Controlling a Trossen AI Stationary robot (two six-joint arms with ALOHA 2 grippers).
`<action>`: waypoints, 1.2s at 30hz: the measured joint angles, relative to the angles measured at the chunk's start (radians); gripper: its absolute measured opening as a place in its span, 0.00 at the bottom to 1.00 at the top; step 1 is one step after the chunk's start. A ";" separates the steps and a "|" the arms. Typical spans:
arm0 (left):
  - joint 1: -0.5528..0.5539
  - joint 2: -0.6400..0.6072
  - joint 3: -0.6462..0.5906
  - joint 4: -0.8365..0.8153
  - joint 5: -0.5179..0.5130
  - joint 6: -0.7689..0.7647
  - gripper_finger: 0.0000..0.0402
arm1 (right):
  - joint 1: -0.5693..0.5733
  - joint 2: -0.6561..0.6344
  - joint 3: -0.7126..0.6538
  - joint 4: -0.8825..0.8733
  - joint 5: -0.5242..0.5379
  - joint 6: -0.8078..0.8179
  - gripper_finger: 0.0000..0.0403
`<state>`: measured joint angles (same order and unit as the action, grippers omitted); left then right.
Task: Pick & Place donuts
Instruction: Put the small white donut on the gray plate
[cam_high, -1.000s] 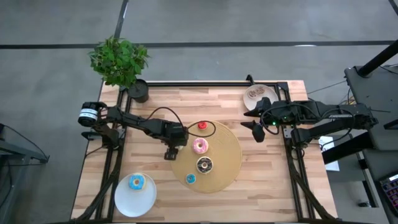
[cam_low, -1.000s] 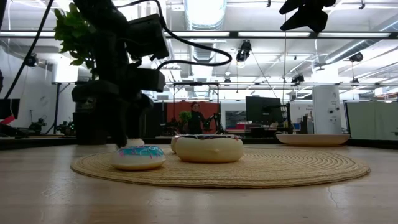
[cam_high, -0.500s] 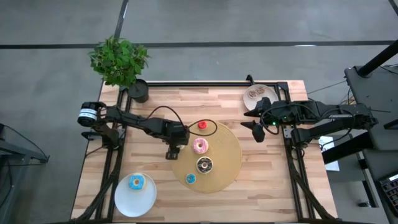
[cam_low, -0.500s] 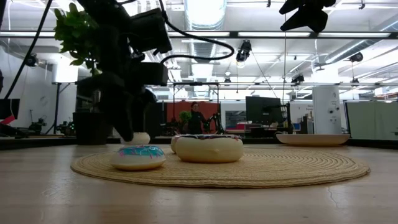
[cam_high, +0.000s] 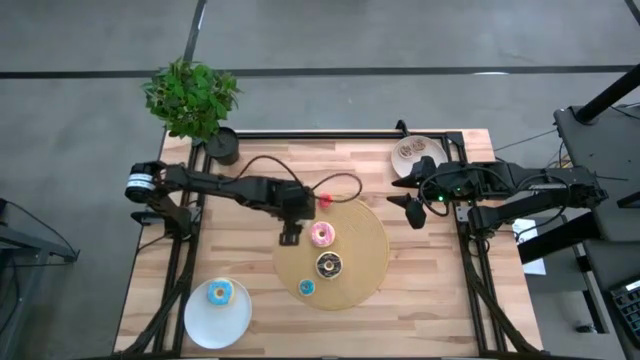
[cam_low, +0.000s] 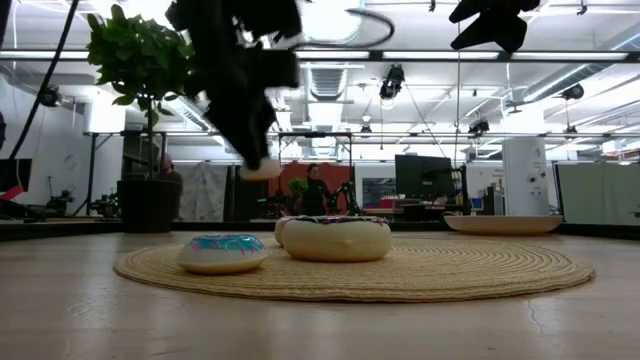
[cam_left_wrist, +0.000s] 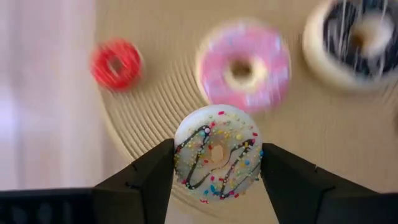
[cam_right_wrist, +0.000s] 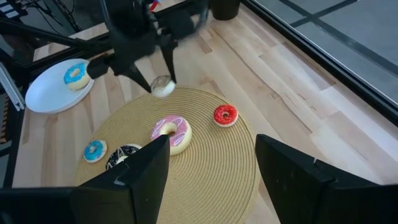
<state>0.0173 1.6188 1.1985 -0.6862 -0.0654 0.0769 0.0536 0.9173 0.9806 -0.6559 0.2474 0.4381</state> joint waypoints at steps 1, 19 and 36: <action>0.005 0.000 0.023 0.000 -0.002 0.000 0.50 | 0.000 0.000 0.000 0.000 0.000 0.000 0.57; 0.093 0.000 0.368 0.005 0.027 -0.008 0.50 | 0.000 -0.009 0.076 0.010 -0.001 -0.305 0.57; 0.095 0.000 0.425 0.154 0.211 -0.176 0.50 | 0.000 0.104 0.199 0.058 0.000 -0.766 0.57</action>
<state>0.1120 1.6188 1.6238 -0.5324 0.1457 -0.0996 0.0540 1.0215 1.1794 -0.5979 0.2470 -0.3278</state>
